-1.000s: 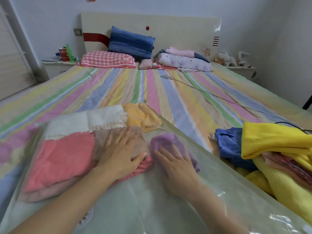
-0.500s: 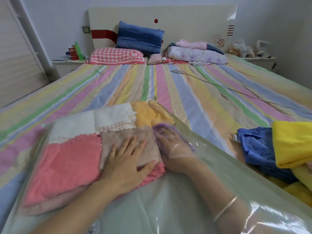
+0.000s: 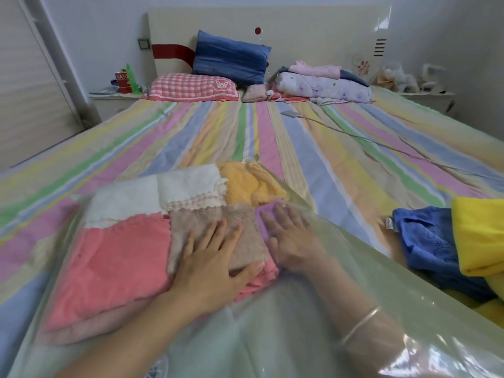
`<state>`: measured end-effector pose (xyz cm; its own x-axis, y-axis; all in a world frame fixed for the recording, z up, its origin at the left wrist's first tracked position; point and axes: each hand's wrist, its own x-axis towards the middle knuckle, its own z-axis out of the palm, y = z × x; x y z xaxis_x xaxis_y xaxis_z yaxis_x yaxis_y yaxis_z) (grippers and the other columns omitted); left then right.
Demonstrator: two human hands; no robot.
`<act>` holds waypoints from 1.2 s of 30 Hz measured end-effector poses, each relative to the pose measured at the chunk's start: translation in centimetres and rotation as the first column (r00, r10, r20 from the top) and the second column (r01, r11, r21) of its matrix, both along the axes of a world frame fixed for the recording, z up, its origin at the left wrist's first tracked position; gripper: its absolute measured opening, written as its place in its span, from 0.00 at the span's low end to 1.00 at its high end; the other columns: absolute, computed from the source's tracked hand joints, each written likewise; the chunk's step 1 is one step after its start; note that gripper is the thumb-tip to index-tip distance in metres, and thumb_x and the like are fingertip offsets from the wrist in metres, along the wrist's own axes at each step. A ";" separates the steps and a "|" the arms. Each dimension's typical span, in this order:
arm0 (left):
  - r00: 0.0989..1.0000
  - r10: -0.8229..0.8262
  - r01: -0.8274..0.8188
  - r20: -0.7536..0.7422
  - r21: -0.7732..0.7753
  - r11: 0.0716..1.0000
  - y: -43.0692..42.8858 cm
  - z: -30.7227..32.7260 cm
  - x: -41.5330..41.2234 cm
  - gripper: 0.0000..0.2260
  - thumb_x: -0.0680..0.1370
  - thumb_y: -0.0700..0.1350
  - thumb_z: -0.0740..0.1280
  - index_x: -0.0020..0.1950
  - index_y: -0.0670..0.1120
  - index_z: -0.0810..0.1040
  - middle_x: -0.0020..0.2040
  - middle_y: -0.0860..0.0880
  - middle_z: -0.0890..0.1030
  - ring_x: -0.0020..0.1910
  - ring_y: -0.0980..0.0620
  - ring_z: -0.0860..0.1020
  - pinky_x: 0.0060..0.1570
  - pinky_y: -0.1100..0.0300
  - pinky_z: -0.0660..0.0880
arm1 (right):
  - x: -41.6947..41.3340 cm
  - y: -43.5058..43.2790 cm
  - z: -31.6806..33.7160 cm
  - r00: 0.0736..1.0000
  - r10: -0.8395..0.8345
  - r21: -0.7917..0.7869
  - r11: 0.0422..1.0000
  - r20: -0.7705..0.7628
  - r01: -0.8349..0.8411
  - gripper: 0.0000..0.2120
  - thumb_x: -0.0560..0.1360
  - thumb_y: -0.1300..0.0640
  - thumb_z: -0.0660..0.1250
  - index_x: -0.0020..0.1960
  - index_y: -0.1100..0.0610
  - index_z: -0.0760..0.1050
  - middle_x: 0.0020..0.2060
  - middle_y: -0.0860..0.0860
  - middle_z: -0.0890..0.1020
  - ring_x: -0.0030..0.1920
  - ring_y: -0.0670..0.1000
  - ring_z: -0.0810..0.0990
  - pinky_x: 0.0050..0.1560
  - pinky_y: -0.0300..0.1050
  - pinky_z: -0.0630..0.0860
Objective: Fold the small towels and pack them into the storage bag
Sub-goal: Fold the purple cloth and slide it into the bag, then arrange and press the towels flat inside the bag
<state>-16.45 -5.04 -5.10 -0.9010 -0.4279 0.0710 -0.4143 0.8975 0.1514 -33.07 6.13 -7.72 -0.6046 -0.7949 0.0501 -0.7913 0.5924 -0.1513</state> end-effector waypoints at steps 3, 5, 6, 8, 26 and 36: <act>1.000 -0.008 0.008 0.008 -0.016 1.000 0.1 0.0 0.0 0.52 0.56 0.78 0.24 0.78 0.59 0.40 0.79 0.54 0.41 0.77 0.56 0.37 0.75 0.45 0.39 | -0.2 -0.6 0.2 0.999 -0.029 -0.011 1.000 0.019 0.029 0.40 0.67 0.39 0.39 0.77 0.51 0.57 0.77 0.54 0.56 0.77 0.58 0.54 0.75 0.60 0.53; 0.999 -0.023 0.023 -0.028 -0.011 1.000 0.0 0.3 0.3 0.51 0.58 0.77 0.25 0.78 0.58 0.41 0.80 0.54 0.43 0.78 0.56 0.40 0.75 0.46 0.38 | 0.1 -0.4 0.3 0.999 -0.040 0.064 0.997 -0.018 0.041 0.36 0.68 0.41 0.47 0.69 0.54 0.72 0.69 0.56 0.73 0.68 0.60 0.72 0.63 0.65 0.71; 0.997 -0.043 0.041 -0.068 -0.020 0.999 0.1 0.6 0.5 0.50 0.60 0.77 0.26 0.79 0.56 0.44 0.80 0.53 0.45 0.78 0.56 0.42 0.75 0.47 0.38 | 0.4 0.2 0.3 0.998 -0.062 0.077 0.995 -0.029 0.064 0.34 0.68 0.41 0.49 0.67 0.55 0.75 0.66 0.55 0.76 0.65 0.59 0.75 0.59 0.64 0.75; 0.966 -0.124 0.112 -0.226 -0.067 0.991 0.4 1.0 1.0 0.46 0.69 0.75 0.32 0.78 0.51 0.56 0.79 0.51 0.57 0.78 0.54 0.51 0.75 0.50 0.41 | 1.4 1.8 0.6 0.999 -0.036 0.016 0.999 -0.024 0.036 0.37 0.71 0.40 0.45 0.73 0.56 0.66 0.73 0.55 0.68 0.73 0.58 0.64 0.68 0.63 0.67; 0.842 -0.316 0.448 -0.436 0.239 0.862 19.7 3.6 0.4 0.28 0.72 0.61 0.48 0.59 0.49 0.79 0.58 0.54 0.80 0.60 0.53 0.76 0.63 0.58 0.68 | 17.1 33.4 10.2 0.959 -0.137 0.039 0.991 0.246 0.132 0.25 0.75 0.64 0.55 0.65 0.44 0.74 0.64 0.38 0.74 0.66 0.40 0.70 0.66 0.32 0.65; 0.881 -0.312 0.411 -0.355 0.248 0.877 20.5 3.3 -0.1 0.17 0.72 0.53 0.59 0.58 0.52 0.78 0.58 0.57 0.78 0.60 0.55 0.75 0.62 0.61 0.67 | 9.2 32.8 11.8 0.792 -0.453 -0.348 0.880 -0.409 0.324 0.18 0.70 0.57 0.56 0.55 0.54 0.77 0.58 0.55 0.78 0.62 0.62 0.74 0.53 0.56 0.77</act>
<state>-16.50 15.48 -1.83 -0.9531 -0.1197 0.2780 0.0395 0.8614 0.5064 -23.85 38.96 4.11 -0.7103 -0.4183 0.5661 -0.5136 0.8579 -0.0106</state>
